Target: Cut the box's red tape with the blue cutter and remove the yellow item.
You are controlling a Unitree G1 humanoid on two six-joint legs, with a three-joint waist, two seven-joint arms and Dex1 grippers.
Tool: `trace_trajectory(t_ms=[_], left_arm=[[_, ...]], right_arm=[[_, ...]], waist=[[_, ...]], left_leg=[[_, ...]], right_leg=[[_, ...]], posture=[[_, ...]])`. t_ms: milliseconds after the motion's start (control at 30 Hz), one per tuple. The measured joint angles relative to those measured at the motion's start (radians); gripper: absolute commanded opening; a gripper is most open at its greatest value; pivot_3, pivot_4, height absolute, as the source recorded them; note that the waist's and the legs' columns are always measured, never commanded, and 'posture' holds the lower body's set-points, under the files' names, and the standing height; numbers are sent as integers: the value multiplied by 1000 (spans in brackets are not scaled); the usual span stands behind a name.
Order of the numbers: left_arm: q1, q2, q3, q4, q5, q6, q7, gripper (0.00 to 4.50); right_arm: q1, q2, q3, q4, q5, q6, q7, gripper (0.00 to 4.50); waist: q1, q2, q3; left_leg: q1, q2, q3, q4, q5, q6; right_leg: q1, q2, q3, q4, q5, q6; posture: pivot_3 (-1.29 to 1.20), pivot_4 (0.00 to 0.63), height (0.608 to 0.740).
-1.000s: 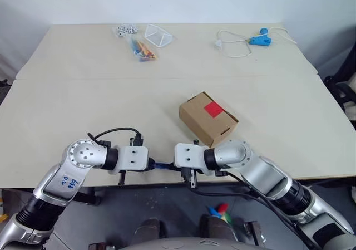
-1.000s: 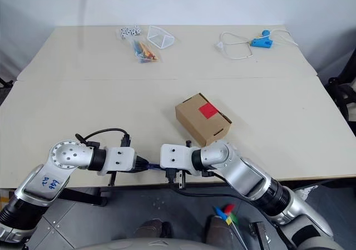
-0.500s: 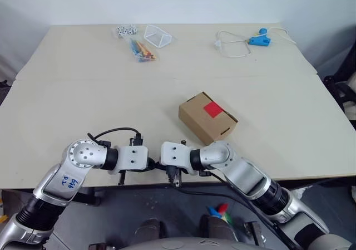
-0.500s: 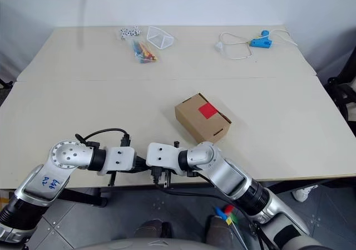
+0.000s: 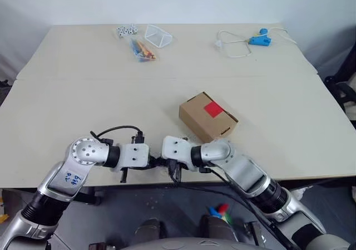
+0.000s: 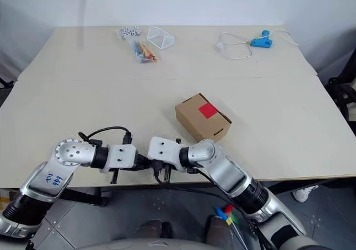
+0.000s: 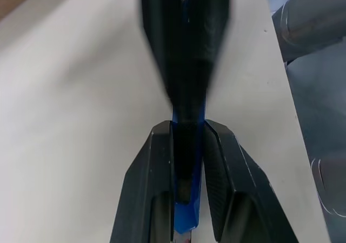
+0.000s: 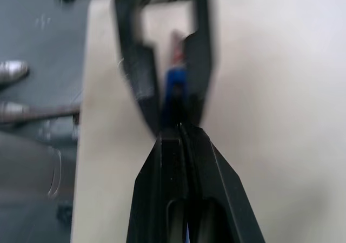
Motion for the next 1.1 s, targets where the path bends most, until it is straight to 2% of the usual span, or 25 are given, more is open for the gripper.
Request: trace_trajectory(t_ms=[133,333,433,600,700,833,933,1100], left_arm=[[-25,-5,9,86,-23,-69,1,412],[-27,-6,93,226,-66,-198,17,412],[-33,-9,136,272,-79,-265,37,412],[-76,-34,210,304,-120,-343,74,412],[-99,-44,233,335,-122,-402,101,412],[-224,-124,255,425,-109,-564,197,412],[-281,-158,262,452,-94,-671,254,412],[-340,-201,247,565,-30,-785,330,412]], right_arm=[[-8,-21,-125,-96,105,93,10,64],[-11,-169,-313,-203,278,250,53,64],[-55,-214,-392,-203,351,342,48,610],[-198,-234,-507,-192,475,522,10,2244],[-252,-211,-529,-136,506,593,-42,3220],[-484,-162,-560,56,513,723,-124,4483],[-569,-109,-590,149,513,760,-170,4483],[-610,-25,-606,306,499,808,-248,4483]], waist=[[-4,0,0],[-4,0,0],[-4,0,0],[-5,0,0],[-6,0,0],[-4,-1,0],[-7,-2,0],[-14,-2,0]], left_leg=[[0,0,0,0,0,0],[-1,1,0,0,0,0],[-2,1,0,0,0,0],[-3,1,0,-1,0,0],[-4,0,1,-1,0,0],[-6,0,2,0,1,1],[-6,-1,3,-2,1,1],[-9,-1,10,-3,0,1]], right_leg=[[0,0,0,0,0,0],[-1,0,0,-1,0,0],[-2,0,0,-1,0,0],[-4,0,0,0,0,0],[-5,0,0,0,0,0],[-9,-1,1,2,0,0],[-9,-1,0,3,0,0],[-12,-1,-1,3,0,0]], posture=[[0,150,740],[0,150,740],[0,150,740],[0,150,740],[0,150,740],[0,150,740],[0,150,740],[0,150,740]])
